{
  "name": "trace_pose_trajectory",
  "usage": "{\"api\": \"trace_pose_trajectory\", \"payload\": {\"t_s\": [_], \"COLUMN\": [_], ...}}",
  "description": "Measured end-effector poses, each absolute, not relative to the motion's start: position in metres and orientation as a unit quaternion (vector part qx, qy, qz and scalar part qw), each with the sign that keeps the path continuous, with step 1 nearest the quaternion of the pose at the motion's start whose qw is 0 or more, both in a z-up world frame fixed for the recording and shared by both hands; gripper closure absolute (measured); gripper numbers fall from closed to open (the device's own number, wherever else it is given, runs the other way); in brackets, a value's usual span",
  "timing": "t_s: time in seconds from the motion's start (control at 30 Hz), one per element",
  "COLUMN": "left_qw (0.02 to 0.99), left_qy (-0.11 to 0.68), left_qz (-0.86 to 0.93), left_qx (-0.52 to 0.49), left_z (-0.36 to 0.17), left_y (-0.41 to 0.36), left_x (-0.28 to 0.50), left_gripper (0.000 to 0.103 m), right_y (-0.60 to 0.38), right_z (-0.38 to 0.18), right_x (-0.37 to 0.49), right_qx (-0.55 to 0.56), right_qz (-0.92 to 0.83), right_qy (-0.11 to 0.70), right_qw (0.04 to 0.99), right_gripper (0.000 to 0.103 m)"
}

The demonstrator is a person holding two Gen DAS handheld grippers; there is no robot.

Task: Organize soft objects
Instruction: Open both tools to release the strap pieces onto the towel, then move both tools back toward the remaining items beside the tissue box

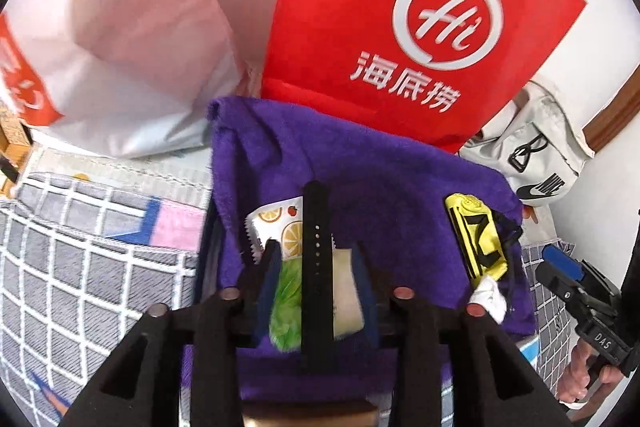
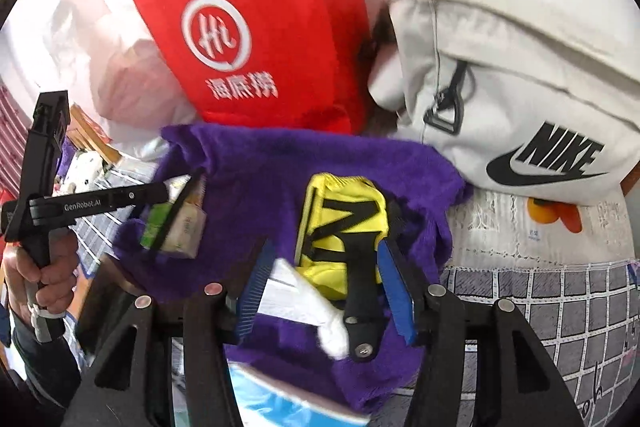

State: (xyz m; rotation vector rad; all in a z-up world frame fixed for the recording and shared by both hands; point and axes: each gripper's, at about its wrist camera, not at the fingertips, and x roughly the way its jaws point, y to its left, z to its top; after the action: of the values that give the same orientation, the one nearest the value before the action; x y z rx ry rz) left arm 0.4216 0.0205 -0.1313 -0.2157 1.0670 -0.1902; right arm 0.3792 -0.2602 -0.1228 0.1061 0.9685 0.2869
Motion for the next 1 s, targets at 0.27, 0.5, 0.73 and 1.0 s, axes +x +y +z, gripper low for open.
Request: {"api": "trace_pose_trajectory", "payload": {"t_s": [0.27, 0.5, 0.73, 1.0], "left_qw": [0.882, 0.888, 0.888, 0.878], "left_qy": [0.459, 0.447, 0.451, 0.466], "left_qz": [-0.063, -0.055, -0.046, -0.054], "left_qx": [-0.086, -0.094, -0.076, -0.091], "left_z": [-0.082, -0.069, -0.076, -0.096], "left_y": [0.039, 0.052, 0.048, 0.041], "left_x": [0.368, 0.313, 0.263, 0.218], "left_gripper": [0.047, 0.047, 0.047, 0.046], "right_y": [-0.247, -0.227, -0.226, -0.221], "right_z": [-0.080, -0.077, -0.087, -0.111], "right_x": [0.328, 0.272, 0.205, 0.132], "right_qx": [0.045, 0.038, 0.044, 0.032], "right_qz": [0.150, 0.170, 0.190, 0.236], "right_qy": [0.420, 0.429, 0.443, 0.464], "right_qw": [0.894, 0.886, 0.875, 0.853], "right_gripper": [0.043, 0.043, 0.043, 0.043]}}
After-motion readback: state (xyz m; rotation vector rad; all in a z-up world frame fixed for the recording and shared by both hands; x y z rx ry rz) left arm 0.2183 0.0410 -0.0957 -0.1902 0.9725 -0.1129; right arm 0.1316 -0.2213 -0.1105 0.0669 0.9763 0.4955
